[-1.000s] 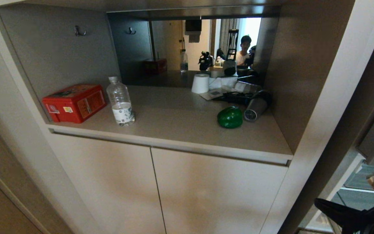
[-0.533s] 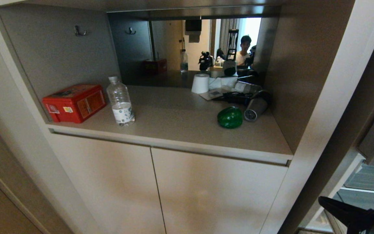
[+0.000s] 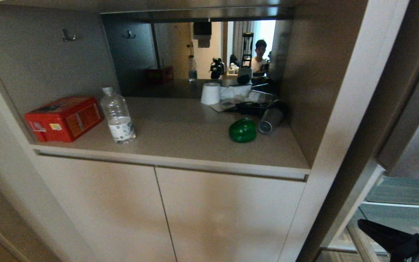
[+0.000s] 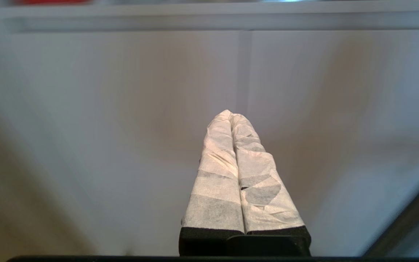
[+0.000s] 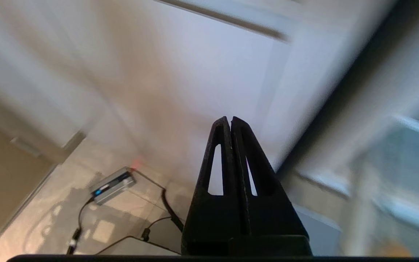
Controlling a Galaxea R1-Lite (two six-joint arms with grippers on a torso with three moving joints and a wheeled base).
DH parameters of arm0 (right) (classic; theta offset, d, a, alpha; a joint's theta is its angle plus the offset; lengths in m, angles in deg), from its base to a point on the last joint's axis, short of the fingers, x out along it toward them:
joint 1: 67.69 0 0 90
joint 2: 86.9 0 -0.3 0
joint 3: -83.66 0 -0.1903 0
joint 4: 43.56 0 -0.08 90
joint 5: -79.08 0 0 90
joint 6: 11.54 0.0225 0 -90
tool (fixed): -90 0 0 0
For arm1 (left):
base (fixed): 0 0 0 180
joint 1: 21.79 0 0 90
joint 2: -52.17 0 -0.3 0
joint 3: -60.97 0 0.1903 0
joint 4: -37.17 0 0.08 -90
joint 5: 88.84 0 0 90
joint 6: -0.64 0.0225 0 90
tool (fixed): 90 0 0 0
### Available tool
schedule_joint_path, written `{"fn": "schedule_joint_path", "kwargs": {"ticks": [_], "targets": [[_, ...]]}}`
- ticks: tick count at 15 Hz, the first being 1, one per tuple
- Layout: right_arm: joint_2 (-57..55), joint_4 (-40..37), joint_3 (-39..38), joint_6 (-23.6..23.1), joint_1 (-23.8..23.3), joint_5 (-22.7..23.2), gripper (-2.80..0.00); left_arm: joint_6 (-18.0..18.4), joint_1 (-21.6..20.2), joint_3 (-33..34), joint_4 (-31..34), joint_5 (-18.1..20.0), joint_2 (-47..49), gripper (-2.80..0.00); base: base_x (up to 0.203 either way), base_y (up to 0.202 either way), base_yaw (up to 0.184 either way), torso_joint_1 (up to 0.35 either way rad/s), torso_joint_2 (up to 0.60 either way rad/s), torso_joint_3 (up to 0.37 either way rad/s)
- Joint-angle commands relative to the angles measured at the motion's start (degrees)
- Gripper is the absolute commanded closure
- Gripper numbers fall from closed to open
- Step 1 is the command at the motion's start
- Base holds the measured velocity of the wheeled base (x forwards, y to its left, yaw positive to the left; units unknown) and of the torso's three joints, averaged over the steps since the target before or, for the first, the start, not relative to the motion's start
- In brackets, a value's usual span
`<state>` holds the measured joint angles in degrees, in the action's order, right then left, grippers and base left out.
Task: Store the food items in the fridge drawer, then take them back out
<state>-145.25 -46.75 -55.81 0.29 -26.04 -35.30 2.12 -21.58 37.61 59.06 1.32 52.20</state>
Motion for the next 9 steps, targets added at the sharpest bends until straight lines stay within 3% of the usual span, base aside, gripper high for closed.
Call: {"fn": "schedule_joint_path", "kwargs": {"ticks": [1,9], "targets": [[0.0,0.1,0.0,0.0,0.0,-0.2,0.0,0.0,0.0,0.6,0.0,0.0,0.1,0.0,-0.001,0.004,-0.171,0.002,0.0,0.001],[-0.6,0.0,-0.1,0.3,0.0,-0.2,0.0,0.0,0.0,0.6,0.0,0.0,0.1,0.0,0.001,0.009,-0.176,0.004,0.0,0.003]]}}
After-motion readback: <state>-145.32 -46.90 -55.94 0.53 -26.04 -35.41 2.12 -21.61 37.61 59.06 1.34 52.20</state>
